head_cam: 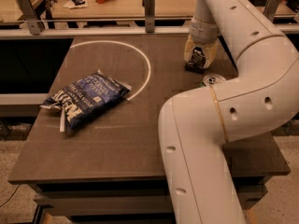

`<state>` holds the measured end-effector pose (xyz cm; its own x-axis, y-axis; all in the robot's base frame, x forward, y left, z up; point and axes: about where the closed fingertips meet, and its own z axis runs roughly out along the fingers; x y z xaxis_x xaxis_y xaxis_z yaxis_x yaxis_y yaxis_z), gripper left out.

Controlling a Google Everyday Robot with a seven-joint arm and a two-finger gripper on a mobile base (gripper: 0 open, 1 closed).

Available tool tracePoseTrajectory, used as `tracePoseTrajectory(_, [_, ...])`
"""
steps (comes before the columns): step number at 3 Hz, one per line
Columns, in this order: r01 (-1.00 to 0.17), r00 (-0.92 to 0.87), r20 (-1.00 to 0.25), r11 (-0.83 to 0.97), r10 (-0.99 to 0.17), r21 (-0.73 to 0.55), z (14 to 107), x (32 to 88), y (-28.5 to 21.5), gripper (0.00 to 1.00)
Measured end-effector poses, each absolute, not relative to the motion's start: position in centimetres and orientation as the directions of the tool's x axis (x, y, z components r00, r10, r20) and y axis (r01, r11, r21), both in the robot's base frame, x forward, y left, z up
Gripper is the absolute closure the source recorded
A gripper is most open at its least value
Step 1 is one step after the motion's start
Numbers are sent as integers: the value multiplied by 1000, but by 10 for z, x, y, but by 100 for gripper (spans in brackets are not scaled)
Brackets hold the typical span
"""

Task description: Move rxbar chocolate near blue chip bag

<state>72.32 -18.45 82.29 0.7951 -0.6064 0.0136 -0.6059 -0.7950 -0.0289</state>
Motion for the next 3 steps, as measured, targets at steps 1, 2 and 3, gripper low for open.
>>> tracePoseTrajectory(1, [-606,795,14,-795,-607,-29,824,723,-185,63])
tracePoseTrajectory(2, [-607,794,14,-794,-607,-29,824,723,-185,63])
tracePoseTrajectory(3, [-607,794,14,-794,-608,-29,825,723,-185,64])
